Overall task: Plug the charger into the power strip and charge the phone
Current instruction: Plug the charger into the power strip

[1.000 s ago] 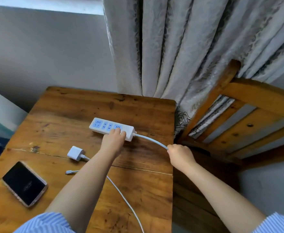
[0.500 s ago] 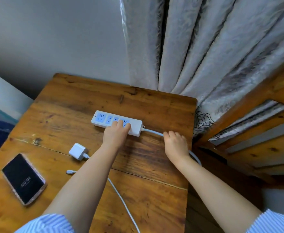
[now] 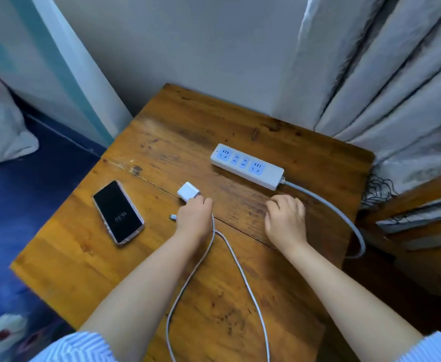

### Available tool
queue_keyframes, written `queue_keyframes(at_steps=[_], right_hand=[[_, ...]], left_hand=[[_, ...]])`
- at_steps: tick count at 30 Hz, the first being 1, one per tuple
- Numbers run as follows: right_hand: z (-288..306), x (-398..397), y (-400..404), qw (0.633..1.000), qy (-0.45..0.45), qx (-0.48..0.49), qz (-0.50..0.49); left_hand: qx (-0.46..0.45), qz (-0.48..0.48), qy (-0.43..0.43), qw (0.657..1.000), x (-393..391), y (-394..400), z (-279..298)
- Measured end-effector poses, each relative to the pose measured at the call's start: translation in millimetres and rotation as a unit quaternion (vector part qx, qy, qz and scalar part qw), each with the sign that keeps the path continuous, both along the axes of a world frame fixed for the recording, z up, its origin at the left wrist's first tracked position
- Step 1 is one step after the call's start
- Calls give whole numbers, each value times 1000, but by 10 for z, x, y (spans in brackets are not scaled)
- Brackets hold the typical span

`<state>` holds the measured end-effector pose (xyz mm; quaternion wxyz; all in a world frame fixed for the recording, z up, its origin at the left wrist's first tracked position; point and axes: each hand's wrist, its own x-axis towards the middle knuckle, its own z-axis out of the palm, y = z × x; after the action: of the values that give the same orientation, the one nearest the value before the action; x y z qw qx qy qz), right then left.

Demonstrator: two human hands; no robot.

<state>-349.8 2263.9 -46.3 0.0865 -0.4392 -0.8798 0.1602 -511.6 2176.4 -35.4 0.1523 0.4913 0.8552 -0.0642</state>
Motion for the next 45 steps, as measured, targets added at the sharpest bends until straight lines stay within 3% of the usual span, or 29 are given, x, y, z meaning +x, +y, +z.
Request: queue_keyframes(at_steps=[5, 10, 18, 25, 32, 38, 45], right_hand=[[-107, -305, -447, 995, -40, -67, 61], [-169, -654, -627, 995, -22, -93, 39], [-279, -1347, -597, 990, 27, -137, 16], [-368, -1639, -553, 995, 13, -88, 37], [-297, -1410, -512, 995, 22, -95, 25], [12, -855, -181, 997, 37, -69, -24], [196, -619, 302, 998, 1, -42, -36]], left_hand=[[16, 7, -15, 1000, -270, -690, -237], [27, 34, -54, 998, -419, -1095, -521], [36, -28, -94, 994, -566, -1324, -809], [63, -30, -82, 994, -576, -1360, -892], [46, -25, -78, 996, -594, -1341, -817], [109, -46, -83, 990, -563, -899, -555], [90, 17, -105, 990, -271, -327, -714]])
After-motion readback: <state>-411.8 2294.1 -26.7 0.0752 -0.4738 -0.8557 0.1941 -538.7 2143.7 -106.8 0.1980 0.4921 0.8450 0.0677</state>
